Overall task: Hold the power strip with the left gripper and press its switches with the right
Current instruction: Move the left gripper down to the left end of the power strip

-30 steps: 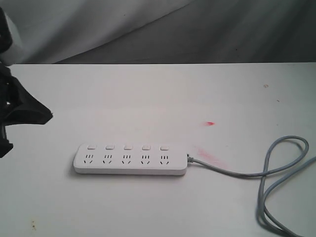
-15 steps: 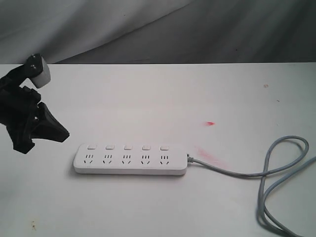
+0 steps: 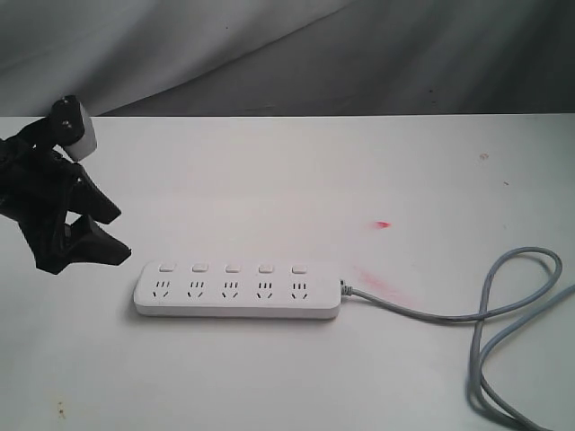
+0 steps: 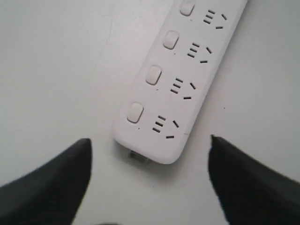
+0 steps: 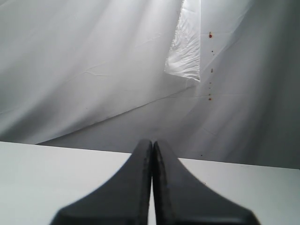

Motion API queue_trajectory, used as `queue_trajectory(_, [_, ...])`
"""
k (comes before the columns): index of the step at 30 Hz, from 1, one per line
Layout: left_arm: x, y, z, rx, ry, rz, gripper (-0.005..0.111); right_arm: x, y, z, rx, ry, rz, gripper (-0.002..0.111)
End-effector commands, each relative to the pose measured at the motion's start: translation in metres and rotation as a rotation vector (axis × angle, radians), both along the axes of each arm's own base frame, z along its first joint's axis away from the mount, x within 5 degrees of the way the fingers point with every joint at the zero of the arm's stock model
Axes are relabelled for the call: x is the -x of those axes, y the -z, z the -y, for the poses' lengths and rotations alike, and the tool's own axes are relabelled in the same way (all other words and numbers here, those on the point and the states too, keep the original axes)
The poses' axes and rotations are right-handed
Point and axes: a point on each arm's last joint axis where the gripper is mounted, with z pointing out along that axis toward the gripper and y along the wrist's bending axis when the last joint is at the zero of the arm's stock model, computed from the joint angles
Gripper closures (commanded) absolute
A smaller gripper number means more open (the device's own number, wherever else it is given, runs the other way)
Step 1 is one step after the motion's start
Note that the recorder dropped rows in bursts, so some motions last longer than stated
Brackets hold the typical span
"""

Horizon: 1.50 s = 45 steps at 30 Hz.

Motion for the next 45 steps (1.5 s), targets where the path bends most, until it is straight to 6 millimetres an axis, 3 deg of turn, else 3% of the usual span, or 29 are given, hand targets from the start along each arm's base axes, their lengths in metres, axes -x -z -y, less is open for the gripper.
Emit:
queue_trajectory(1, [-0.003, -0.003, -0.001, -0.016, 0.052, 0.059, 0.018, 0.0, 0.001, 0.0, -0.002, 0.006, 0.004, 0.108])
queue_trajectory(12, [-0.006, -0.004, -0.001, -0.075, 0.242, 0.216, 0.018, 0.0, 0.001, 0.0, -0.002, 0.006, 0.004, 0.108])
queue_trajectory(16, [-0.008, -0.005, 0.001, -0.052, 0.234, 0.229, 0.018, 0.0, 0.001, 0.0, -0.002, 0.006, 0.004, 0.108])
queue_trajectory(31, [-0.021, 0.066, -0.001, -0.045, 0.348, 0.103, 0.018, 0.0, 0.001, 0.0, -0.002, 0.006, 0.004, 0.108])
queue_trajectory(38, [-0.026, 0.082, -0.004, -0.069, 0.317, 0.097, 0.018, 0.0, 0.001, 0.0, -0.002, 0.006, 0.004, 0.108])
queue_trajectory(45, [-0.029, 0.091, 0.01, -0.093, 0.345, 0.101, 0.018, 0.0, 0.001, 0.0, -0.002, 0.006, 0.004, 0.108])
